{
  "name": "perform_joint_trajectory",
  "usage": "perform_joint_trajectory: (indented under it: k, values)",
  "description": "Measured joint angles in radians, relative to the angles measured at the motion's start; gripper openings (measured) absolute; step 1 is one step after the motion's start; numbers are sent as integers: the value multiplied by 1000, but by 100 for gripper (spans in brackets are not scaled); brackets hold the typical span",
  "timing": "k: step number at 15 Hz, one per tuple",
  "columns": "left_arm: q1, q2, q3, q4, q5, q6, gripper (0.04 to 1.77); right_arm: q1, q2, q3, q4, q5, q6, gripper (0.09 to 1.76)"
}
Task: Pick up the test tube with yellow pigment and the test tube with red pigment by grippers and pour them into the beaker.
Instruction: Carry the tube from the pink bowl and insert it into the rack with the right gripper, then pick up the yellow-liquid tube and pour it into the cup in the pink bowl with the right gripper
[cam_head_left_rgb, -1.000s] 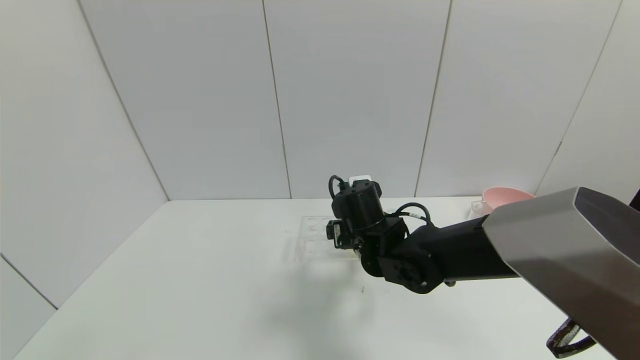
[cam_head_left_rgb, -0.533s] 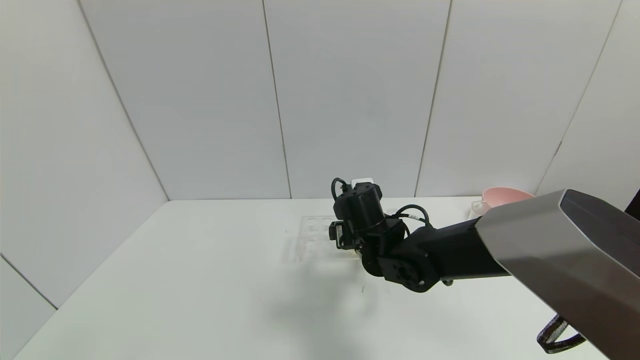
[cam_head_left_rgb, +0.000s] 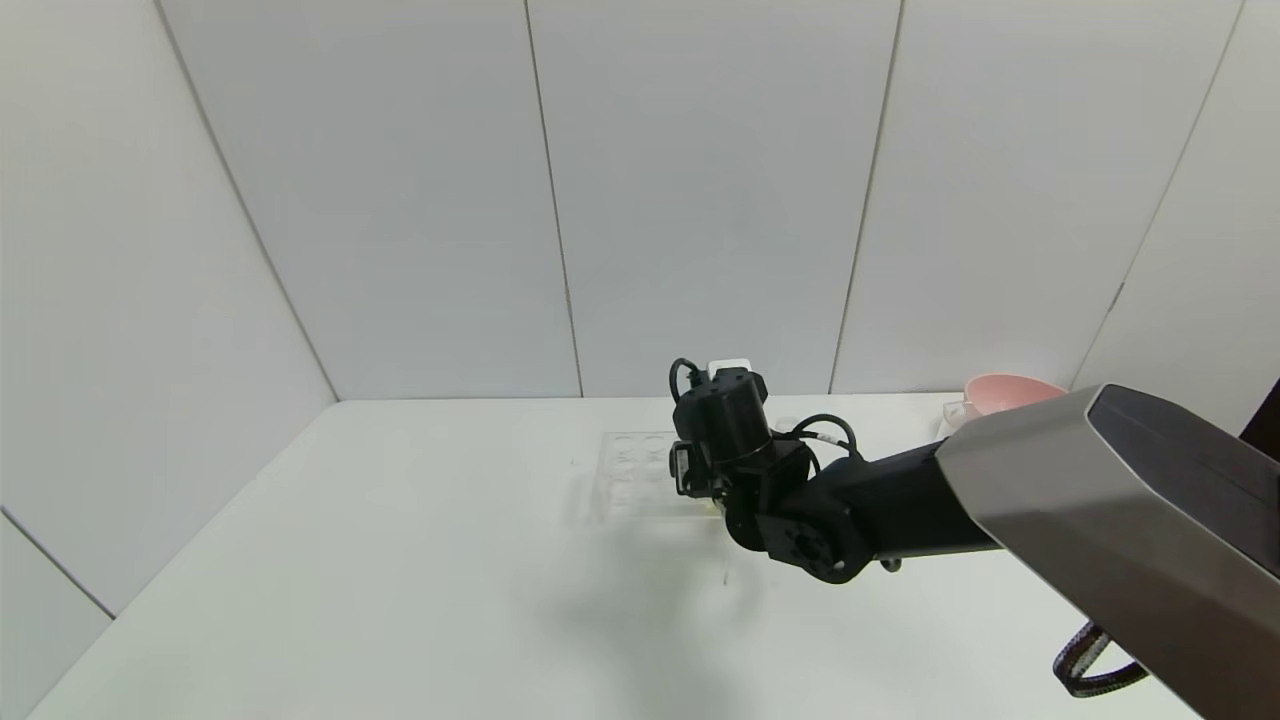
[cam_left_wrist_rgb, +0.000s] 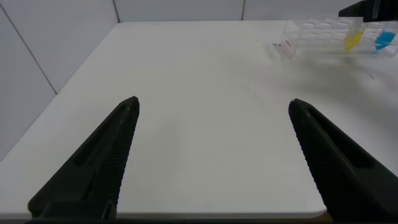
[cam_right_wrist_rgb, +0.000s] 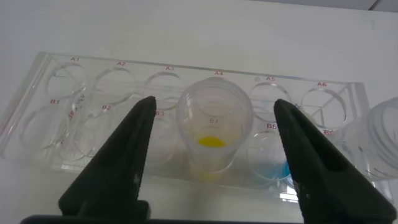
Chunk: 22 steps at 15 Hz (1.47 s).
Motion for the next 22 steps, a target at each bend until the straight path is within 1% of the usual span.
perform_joint_trajectory:
  k: [3, 5, 6, 16, 22]
  values:
    - [0, 0, 0, 0, 0, 0, 172, -4, -1, 7, -2, 0, 0, 95]
    - [0, 0, 0, 0, 0, 0, 172, -4, -3, 9, -3, 0, 0, 76]
    - [0, 0, 0, 0, 0, 0, 172, -3, -4, 11, -5, 1, 0, 52]
    - [0, 0, 0, 0, 0, 0, 172, -5, -5, 8, 2, 1, 0, 53]
    - [0, 0, 0, 0, 0, 0, 172, -6, -62, 2, 20, 1, -22, 53]
